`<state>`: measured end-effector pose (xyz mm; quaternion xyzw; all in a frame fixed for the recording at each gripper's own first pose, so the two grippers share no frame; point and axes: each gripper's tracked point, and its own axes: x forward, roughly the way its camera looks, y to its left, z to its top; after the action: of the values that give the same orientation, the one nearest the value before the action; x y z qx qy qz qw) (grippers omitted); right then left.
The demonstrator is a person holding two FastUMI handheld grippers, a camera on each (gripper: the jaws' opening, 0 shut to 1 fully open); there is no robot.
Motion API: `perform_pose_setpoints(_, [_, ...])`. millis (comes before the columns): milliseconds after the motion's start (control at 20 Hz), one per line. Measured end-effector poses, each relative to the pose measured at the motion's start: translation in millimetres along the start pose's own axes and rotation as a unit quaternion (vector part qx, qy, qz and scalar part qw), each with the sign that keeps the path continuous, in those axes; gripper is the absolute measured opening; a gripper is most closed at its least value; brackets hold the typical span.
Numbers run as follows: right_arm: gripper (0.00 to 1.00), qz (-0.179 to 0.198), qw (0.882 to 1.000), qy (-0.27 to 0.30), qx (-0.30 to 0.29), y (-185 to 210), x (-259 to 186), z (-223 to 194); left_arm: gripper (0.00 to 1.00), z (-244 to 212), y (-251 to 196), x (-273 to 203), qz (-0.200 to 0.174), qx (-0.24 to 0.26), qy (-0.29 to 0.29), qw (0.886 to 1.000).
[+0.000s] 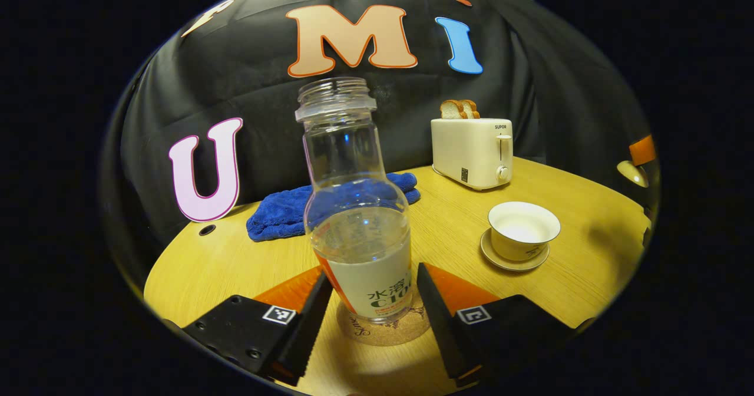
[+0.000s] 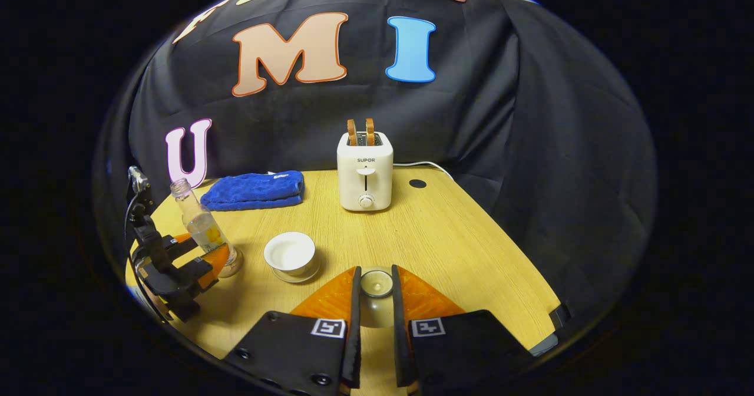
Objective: Open the teacup lid with one hand, grasp the water bottle and pour water into the teacup with the other hand; after pouring, place the water bottle on the coaster and then close the teacup lid.
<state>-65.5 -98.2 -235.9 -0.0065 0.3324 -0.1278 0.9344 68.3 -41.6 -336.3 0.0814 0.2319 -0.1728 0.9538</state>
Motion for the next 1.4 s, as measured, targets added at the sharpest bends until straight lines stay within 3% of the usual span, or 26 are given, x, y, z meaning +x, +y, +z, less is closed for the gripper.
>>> perform_pose_setpoints(50, [0.24, 0.002, 1.000, -0.001, -0.001, -0.7, -0.8, 1.0, 0.77, 2.1, -1.1, -0.8, -0.001, 0.004, -0.002, 1.000])
perform_pose_setpoints(250, [0.24, 0.012, 1.000, -0.002, -0.005, 0.0, -1.4, 0.8, 0.73, 3.0, -4.8, 2.3, -0.006, 0.031, 0.008, 0.999])
perform_pose_setpoints(650, [0.24, 0.041, 0.999, 0.000, -0.007, 0.2, 4.1, -5.9, 0.71, 9.3, 5.6, 0.3, 0.022, 0.141, 0.042, 0.989])
perform_pose_setpoints(800, [0.26, 0.057, 0.998, 0.000, -0.010, 3.6, 9.0, -9.3, 0.71, 11.1, 4.6, -4.1, 0.027, 0.208, 0.051, 0.977])
perform_pose_setpoints(950, [0.26, 0.075, 0.997, 0.000, -0.009, 6.8, 13.4, -10.3, 0.70, 13.4, 8.8, -7.2, 0.041, 0.281, 0.060, 0.957])
perform_pose_setpoints(1200, [0.26, 0.101, 0.995, 0.003, -0.003, 7.2, 21.4, -15.1, 0.70, 17.0, 6.8, -8.4, 0.053, 0.336, 0.079, 0.937])
perform_pose_setpoints(1400, [0.26, 0.116, 0.993, 0.007, -0.001, 1.2, 27.0, -18.3, 0.70, 19.7, 2.9, -6.2, 0.057, 0.404, 0.100, 0.907])
